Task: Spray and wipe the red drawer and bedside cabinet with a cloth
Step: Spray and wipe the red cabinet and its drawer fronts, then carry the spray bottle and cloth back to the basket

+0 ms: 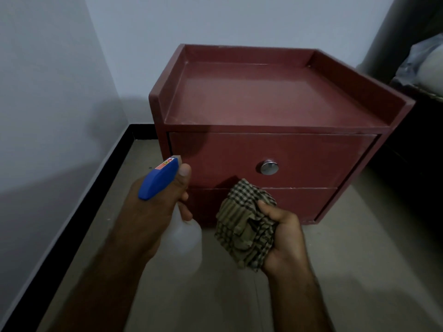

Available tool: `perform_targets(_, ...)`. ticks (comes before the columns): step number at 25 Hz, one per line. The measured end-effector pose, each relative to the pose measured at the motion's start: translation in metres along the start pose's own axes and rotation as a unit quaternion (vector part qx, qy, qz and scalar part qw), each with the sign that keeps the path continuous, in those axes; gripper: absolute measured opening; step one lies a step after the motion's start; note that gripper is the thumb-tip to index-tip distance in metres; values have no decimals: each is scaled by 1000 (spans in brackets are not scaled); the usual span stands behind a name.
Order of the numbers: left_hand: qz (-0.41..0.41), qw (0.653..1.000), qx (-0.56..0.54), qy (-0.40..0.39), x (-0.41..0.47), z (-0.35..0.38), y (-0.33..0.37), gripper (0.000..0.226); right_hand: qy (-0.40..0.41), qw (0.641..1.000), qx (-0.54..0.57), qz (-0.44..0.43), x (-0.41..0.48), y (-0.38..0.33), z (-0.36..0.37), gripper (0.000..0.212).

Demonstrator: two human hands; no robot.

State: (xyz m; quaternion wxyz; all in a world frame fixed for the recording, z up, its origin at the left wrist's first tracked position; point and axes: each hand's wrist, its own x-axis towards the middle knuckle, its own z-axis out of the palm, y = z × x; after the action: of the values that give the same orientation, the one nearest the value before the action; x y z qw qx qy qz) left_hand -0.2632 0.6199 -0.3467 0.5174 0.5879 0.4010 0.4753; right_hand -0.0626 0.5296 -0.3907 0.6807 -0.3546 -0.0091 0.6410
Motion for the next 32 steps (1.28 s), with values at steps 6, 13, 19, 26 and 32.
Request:
perform_targets(6,-12,999,23,32,4,17,54,35,-22,999,23,13,-33,-28,35,39)
perform_targets(13,-59,996,26,57,35,24,180,41,18,999,10,30,-81,-108,142,48)
perform_targets(19,-20,996,33,75,77,25,368,53,23,999,-13,19,-136,-204,293,50)
perform_targets(26,10,996,40,80,120,24,608,43,-24,998,-52,-31,-226,-331,480,40)
perform_targets(32,32,996,18,87,155,29,799,51,-88,990,-94,-59,-304,-438,631,42)
